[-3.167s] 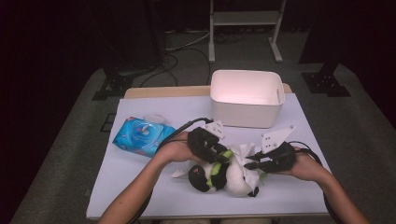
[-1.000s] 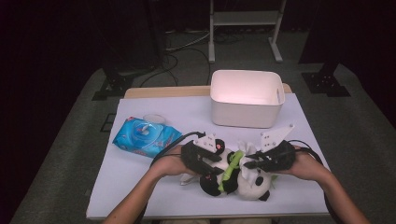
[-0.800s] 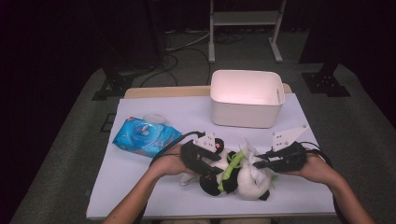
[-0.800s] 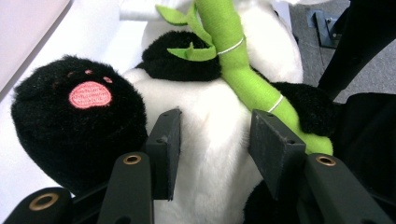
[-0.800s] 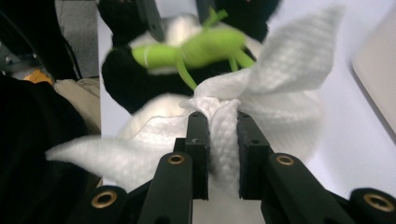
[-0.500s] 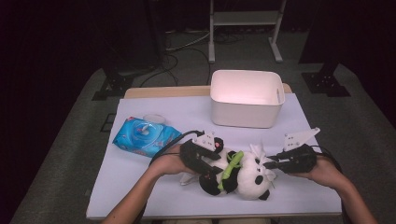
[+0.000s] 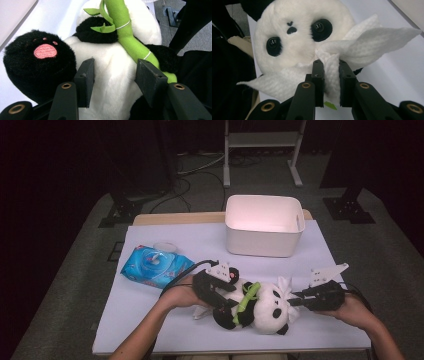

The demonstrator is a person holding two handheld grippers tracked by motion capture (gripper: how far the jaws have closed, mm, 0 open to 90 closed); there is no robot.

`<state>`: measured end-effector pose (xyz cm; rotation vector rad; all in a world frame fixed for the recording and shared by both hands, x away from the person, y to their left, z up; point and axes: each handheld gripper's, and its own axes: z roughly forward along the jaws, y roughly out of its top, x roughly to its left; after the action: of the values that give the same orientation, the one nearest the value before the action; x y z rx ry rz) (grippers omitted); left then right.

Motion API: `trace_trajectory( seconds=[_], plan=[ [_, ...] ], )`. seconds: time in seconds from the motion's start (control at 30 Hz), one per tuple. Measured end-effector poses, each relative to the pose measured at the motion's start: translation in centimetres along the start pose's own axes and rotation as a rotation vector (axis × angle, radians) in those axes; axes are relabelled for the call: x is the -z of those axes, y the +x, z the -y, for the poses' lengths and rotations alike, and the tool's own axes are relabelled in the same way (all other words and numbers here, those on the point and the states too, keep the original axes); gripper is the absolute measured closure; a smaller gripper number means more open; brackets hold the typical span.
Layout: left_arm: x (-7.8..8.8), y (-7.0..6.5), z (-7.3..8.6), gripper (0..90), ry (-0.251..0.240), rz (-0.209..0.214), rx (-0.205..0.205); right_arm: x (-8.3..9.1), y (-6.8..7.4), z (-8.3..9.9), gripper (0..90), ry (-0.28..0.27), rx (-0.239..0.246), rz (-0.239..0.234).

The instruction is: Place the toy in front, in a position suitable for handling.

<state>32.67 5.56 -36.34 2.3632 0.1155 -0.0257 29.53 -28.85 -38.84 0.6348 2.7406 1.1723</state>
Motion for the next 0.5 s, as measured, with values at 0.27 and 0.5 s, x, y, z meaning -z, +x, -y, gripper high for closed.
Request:
trace_trajectory(
  seconds=[0.27,0.5],
  plan=[
    [0.1,-0.1,0.1,48.7,0.002,-0.002,0.0,0.1,0.8,-2.1,77.4,-0.022,0.057,0.0],
    [0.3,-0.2,0.0,47.5,-0.003,-0.012,0.0,-0.2,0.7,-2.9,77.4,-0.008,0.071,0.012]
  ],
)
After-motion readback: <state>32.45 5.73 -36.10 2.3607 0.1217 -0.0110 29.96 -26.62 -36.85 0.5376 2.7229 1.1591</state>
